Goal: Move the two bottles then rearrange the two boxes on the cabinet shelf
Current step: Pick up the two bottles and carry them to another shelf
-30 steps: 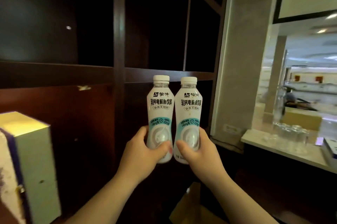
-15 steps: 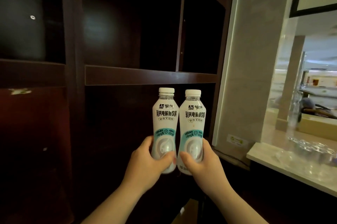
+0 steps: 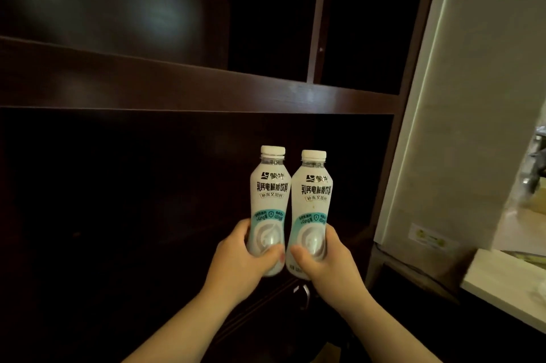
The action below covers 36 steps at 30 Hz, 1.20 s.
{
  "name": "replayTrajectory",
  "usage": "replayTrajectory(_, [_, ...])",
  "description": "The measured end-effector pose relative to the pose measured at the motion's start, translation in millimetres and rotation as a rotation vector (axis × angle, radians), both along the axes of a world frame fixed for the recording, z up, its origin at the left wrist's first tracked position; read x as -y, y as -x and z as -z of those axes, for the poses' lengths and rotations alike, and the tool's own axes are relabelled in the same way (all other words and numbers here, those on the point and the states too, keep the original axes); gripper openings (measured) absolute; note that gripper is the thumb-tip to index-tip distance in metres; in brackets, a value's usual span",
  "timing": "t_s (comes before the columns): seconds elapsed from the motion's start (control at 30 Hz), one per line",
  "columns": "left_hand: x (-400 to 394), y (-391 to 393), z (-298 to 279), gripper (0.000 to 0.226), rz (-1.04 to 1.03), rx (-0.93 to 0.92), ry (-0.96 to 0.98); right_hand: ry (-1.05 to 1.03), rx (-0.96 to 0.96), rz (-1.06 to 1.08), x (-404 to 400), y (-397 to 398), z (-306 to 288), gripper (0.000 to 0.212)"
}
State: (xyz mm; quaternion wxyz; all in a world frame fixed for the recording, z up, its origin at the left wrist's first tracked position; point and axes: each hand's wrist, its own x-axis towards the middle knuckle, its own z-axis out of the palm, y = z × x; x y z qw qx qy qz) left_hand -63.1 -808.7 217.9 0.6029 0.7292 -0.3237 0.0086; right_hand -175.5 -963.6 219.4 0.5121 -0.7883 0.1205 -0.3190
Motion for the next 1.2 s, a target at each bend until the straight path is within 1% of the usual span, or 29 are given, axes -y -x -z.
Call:
replayTrajectory(0.1, [32,-27,11,0.043,-0.040,-0.032,-0.012,0.002,-0.018,-0.035,35,-37,12,0.042])
replayTrajectory(0.17, [53,-46,20,0.046,-0.081,-0.054,-0.014,0.015,-0.025,-0.048,62,-63,22,0.047])
replayTrajectory(0.3, [88,-78,45,0.048,-0.216,-0.086,-0.025,0.064,-0.050,-0.128,109,-116,47,0.053])
replayTrajectory(0.4, [113,-97,77,0.048,-0.297,-0.096,-0.042,0.090,-0.098,-0.218,139,-151,78,0.047])
replayTrajectory(0.53, [139,-119,128,0.056,-0.386,-0.114,-0.050,0.110,-0.152,-0.317,173,-189,127,0.047])
replayTrajectory(0.7, [164,-141,193,0.061,-0.457,-0.159,-0.004,0.183,-0.170,-0.344,195,-230,186,0.039])
replayTrajectory(0.83, [184,-148,232,0.061,-0.543,-0.133,-0.019,0.089,-0.191,-0.362,207,-245,224,0.044])
replayTrajectory(0.93, [194,-154,241,0.062,-0.572,-0.114,-0.040,0.046,-0.185,-0.373,214,-249,236,0.044])
replayTrajectory(1.1, [200,-162,244,0.060,-0.582,-0.137,-0.059,0.054,-0.184,-0.365,222,-256,238,0.042])
replayTrajectory(1.2, [200,-162,244,0.058,-0.602,-0.132,-0.076,0.051,-0.172,-0.369,223,-259,242,0.046])
